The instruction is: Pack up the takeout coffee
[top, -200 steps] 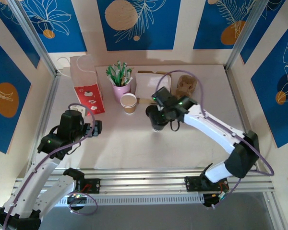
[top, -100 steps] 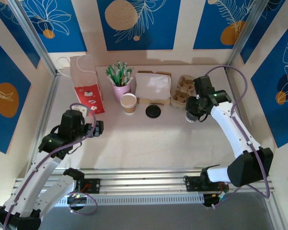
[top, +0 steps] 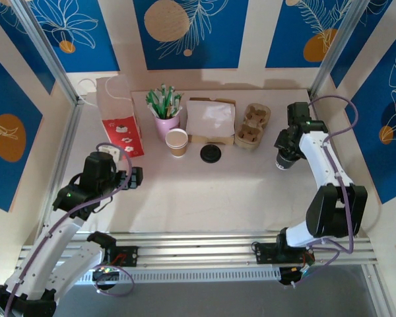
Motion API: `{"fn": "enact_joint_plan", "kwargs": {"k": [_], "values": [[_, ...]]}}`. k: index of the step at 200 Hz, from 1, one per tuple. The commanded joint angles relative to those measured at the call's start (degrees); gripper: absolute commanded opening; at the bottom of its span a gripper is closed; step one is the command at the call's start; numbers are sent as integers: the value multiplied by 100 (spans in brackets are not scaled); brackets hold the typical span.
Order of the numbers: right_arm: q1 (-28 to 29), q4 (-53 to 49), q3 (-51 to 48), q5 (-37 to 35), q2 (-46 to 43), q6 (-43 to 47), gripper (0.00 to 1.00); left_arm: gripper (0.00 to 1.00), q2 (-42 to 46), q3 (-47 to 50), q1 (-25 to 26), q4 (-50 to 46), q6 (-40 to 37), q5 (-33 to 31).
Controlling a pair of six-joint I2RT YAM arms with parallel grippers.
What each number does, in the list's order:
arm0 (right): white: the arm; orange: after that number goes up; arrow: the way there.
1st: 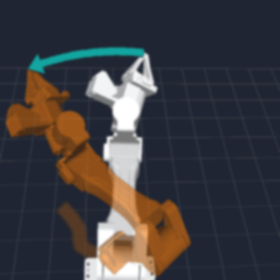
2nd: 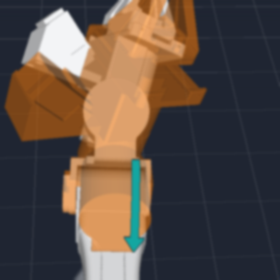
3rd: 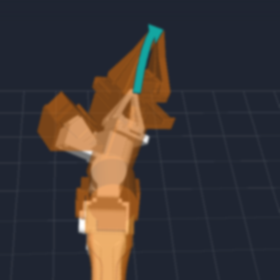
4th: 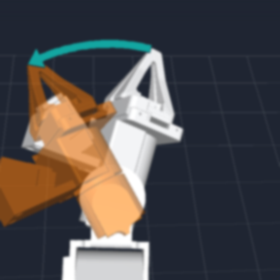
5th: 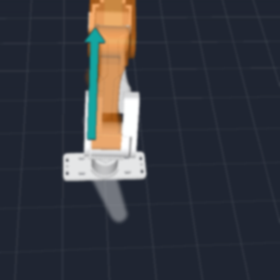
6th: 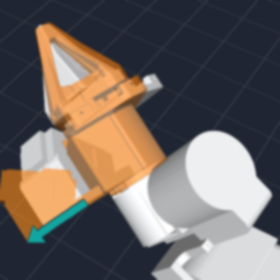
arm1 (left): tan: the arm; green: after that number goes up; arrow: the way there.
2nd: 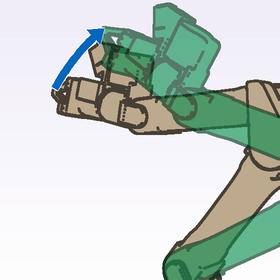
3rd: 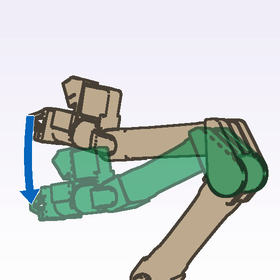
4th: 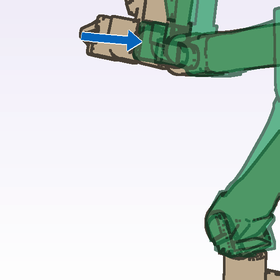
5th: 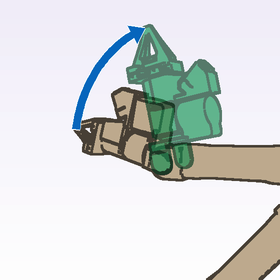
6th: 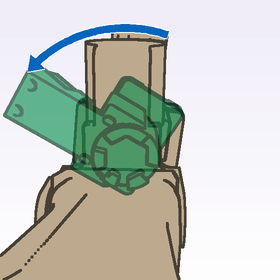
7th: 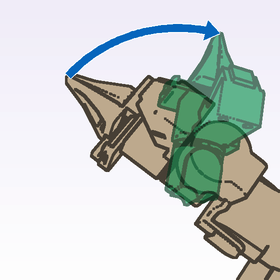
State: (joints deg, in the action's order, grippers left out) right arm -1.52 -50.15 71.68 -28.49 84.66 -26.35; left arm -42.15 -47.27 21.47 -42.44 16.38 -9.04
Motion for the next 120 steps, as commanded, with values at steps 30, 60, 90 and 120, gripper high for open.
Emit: {"fn": "enact_joint_plan", "kwargs": {"k": [30,60,90,120], "values": [[-143,92,252,81,399,-160,74,100,75,60,-56,45,-42,34],[-166,155,216,69,459,-195,76,100,60,60,-51,54,-50,34],[-165,152,221,62,456,-200,80,100,36,68,-55,54,-49,34],[-140,113,262,57,429,-217,83,100,32,62,-56,46,-48,42]]}}
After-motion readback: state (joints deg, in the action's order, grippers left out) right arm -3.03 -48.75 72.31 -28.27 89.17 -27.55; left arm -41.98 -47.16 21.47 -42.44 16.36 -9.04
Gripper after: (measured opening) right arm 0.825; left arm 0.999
